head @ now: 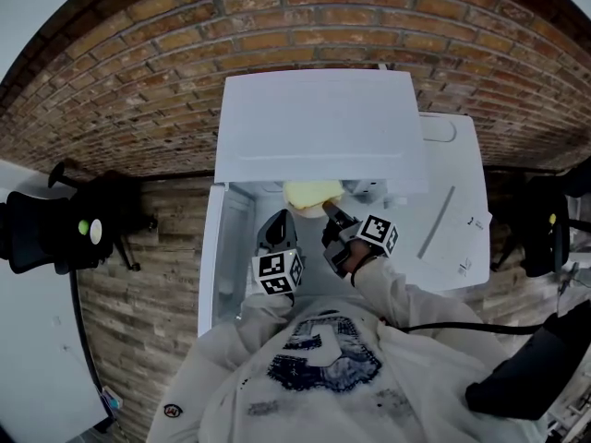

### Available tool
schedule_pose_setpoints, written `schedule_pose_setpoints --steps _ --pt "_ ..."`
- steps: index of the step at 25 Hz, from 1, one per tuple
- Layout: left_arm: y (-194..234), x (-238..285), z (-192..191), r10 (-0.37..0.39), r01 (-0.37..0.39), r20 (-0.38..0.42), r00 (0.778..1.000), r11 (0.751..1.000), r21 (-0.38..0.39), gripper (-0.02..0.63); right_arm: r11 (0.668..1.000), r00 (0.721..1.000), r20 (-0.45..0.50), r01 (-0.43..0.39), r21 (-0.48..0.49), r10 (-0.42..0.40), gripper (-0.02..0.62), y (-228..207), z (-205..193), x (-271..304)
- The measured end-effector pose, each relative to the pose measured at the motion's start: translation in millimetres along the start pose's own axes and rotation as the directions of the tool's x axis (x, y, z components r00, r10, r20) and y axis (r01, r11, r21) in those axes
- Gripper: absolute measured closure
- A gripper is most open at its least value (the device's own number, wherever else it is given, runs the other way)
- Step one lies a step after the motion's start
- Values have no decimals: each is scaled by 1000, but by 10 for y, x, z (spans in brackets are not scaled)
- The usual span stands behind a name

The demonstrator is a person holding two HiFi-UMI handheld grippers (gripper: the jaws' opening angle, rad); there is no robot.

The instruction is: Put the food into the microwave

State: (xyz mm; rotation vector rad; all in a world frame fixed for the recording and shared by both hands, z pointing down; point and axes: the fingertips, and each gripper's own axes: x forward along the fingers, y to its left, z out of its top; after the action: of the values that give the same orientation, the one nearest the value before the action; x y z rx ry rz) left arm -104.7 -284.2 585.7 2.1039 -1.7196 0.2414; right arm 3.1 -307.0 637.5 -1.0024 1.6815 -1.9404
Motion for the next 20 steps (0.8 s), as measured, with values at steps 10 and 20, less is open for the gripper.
schedule_pose_setpoints --steps 10,20 --pt "63 5 5 17 -17 -5 1000 1000 -15 598 999 999 -16 34 13 -34 572 -64 -16 206" --pt "91 12 -36 16 -17 -20 1000 1000 -18 598 996 997 -2 80 30 -80 572 -218 2 286"
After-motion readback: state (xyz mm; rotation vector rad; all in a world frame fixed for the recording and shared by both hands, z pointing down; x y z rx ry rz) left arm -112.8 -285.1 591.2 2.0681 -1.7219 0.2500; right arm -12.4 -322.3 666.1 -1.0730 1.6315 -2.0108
